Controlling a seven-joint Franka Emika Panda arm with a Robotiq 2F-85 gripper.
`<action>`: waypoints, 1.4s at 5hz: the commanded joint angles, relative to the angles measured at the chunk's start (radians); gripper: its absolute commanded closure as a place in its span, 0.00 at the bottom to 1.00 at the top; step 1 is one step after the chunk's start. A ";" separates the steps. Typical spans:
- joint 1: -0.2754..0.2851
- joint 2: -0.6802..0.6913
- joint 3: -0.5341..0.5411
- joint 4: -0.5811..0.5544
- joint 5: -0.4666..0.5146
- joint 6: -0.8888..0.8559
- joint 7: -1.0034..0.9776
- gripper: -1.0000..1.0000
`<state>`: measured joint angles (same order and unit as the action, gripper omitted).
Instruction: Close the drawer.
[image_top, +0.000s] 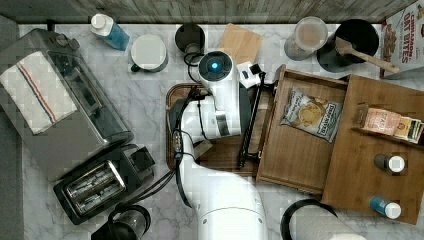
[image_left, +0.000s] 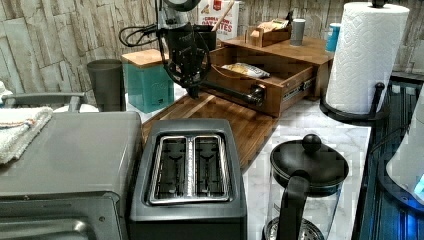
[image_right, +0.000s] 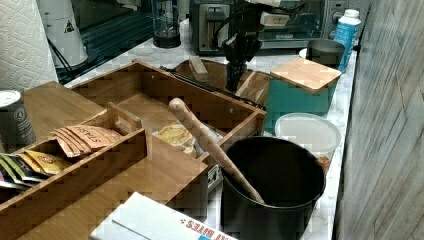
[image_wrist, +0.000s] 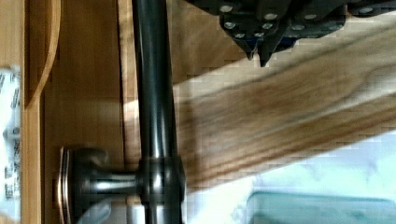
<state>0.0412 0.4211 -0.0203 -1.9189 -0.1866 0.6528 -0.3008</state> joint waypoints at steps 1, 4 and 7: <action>-0.164 -0.098 -0.068 -0.053 0.047 0.005 -0.263 1.00; -0.307 -0.136 -0.151 -0.124 0.034 0.068 -0.431 1.00; -0.366 -0.152 -0.317 -0.125 -0.093 0.172 -0.523 1.00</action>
<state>-0.1647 0.3411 -0.1965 -2.0664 -0.2115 0.7988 -0.7563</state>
